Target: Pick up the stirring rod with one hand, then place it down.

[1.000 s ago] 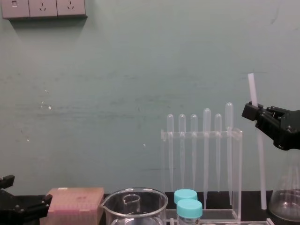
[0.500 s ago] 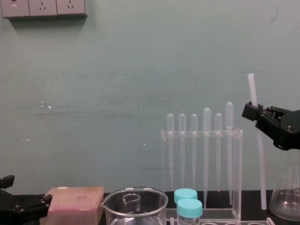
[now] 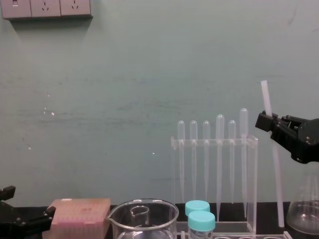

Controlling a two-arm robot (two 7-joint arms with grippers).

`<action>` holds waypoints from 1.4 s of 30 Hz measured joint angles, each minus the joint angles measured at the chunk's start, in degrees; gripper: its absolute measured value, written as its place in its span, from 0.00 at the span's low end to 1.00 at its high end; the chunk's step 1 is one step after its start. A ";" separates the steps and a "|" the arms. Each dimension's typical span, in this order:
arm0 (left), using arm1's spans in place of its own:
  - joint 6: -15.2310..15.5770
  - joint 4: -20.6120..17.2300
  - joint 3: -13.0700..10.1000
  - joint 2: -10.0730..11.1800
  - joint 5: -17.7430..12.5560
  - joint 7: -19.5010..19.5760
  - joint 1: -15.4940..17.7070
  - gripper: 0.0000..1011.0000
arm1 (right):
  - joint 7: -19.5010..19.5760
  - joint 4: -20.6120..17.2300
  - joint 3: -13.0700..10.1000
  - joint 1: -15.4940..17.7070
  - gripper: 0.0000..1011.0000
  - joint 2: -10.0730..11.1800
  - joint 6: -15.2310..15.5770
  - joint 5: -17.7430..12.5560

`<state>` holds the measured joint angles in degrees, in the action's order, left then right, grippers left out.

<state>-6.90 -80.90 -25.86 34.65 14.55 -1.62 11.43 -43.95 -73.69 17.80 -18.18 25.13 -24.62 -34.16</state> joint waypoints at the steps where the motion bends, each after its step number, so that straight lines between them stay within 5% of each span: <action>1: 0.00 0.00 0.00 0.00 0.00 0.00 0.00 0.99 | -0.37 -0.22 0.10 0.14 0.07 0.24 0.28 0.03; 18: 0.00 0.00 0.00 0.00 0.00 0.00 0.00 0.99 | -2.92 -0.51 1.95 0.52 0.07 1.60 2.77 -0.10; 31: 0.00 0.00 0.00 0.00 0.00 0.00 0.00 0.99 | -5.65 4.21 4.54 -1.72 0.07 1.02 4.75 -1.21; 42: 0.00 0.00 0.00 0.00 0.00 0.00 0.00 0.99 | -6.02 8.69 7.35 -3.99 0.07 0.71 6.01 1.16</action>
<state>-6.90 -80.90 -25.86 34.65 14.55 -1.62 11.43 -49.97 -65.00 25.15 -22.17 25.83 -18.61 -33.01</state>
